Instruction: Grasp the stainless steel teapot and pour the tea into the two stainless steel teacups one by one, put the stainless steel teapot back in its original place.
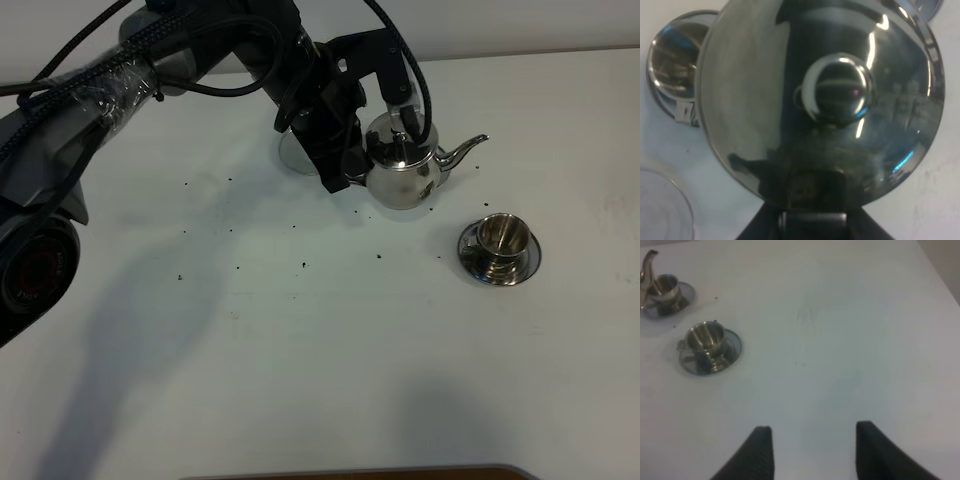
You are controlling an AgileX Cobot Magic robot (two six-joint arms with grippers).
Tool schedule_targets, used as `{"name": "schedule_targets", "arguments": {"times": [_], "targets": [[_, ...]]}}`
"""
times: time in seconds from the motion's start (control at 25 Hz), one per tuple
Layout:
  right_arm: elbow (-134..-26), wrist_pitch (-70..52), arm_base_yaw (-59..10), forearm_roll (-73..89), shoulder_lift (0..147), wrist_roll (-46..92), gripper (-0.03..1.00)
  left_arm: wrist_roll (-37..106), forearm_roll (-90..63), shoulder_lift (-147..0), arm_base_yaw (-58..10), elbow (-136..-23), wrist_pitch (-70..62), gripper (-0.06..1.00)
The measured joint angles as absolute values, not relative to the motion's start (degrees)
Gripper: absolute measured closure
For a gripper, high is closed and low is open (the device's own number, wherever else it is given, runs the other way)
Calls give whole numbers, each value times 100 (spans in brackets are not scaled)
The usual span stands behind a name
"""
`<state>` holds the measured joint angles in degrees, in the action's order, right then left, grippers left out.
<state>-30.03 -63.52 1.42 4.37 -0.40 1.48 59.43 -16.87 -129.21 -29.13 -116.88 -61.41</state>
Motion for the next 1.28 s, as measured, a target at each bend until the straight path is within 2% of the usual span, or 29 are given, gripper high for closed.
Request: {"name": "schedule_targets", "arguments": {"times": [0.28, 0.64, 1.28], "targets": [[-3003, -6352, 142, 437, -40, 148, 58, 6197, -1588, -12949, -2950, -11688, -6313, 69], [-3003, -6352, 142, 437, -40, 148, 58, 6048, -859, -13136, -3464, -11688, -6145, 69], [-3003, -6352, 142, 437, -40, 148, 58, 5719, -55, -13162, -3871, -11688, -6143, 69]]}}
